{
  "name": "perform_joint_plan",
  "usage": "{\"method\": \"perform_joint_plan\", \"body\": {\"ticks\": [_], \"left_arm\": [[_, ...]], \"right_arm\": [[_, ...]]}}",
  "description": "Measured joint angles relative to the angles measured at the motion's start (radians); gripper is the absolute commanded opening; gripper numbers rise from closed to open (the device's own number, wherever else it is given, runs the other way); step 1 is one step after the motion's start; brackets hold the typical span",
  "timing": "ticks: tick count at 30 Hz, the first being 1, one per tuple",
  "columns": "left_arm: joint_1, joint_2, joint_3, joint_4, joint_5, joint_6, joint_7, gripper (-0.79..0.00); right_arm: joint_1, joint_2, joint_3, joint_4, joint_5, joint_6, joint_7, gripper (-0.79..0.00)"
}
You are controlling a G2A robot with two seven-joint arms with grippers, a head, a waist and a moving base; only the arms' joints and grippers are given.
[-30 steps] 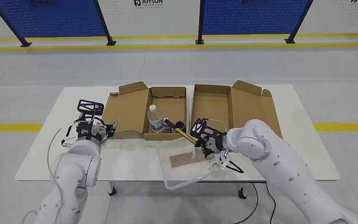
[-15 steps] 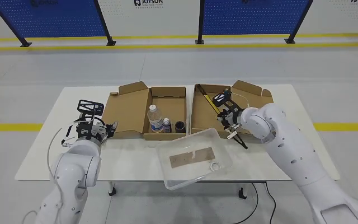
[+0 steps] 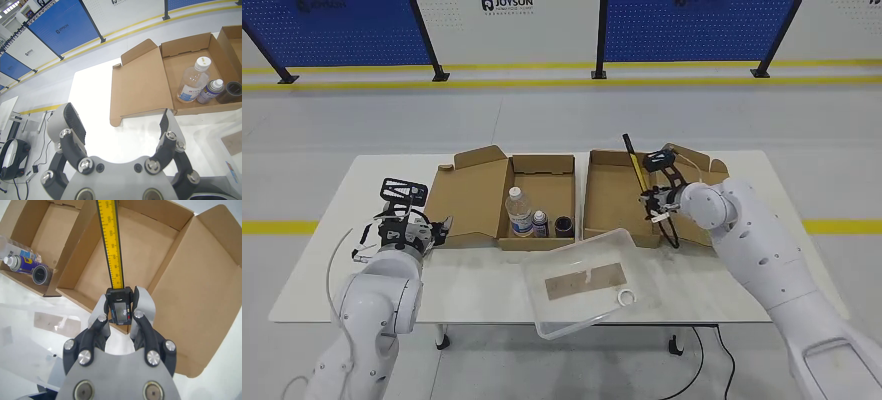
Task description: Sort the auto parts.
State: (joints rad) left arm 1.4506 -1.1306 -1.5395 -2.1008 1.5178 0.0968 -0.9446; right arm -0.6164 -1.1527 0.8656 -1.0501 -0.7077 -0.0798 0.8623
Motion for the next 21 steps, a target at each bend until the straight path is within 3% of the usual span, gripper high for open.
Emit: {"method": "perform_joint_plan", "body": {"ticks": [17, 19, 21], "left_arm": [[0.000, 0.000, 0.000, 0.000, 0.000, 0.000, 0.000, 0.000], [0.000, 0.000, 0.000, 0.000, 0.000, 0.000, 0.000, 0.000], [0.000, 0.000, 0.000, 0.000, 0.000, 0.000, 0.000, 0.000]], "right_arm": [[0.088, -0.116, -0.132, 0.335, 0.125, -0.101, -0.081, -0.785], [0.095, -0.125, -0.139, 0.358, 0.129, -0.110, -0.085, -0.727], [0.104, -0.135, -0.146, 0.380, 0.128, -0.116, -0.090, -0.619]]}}
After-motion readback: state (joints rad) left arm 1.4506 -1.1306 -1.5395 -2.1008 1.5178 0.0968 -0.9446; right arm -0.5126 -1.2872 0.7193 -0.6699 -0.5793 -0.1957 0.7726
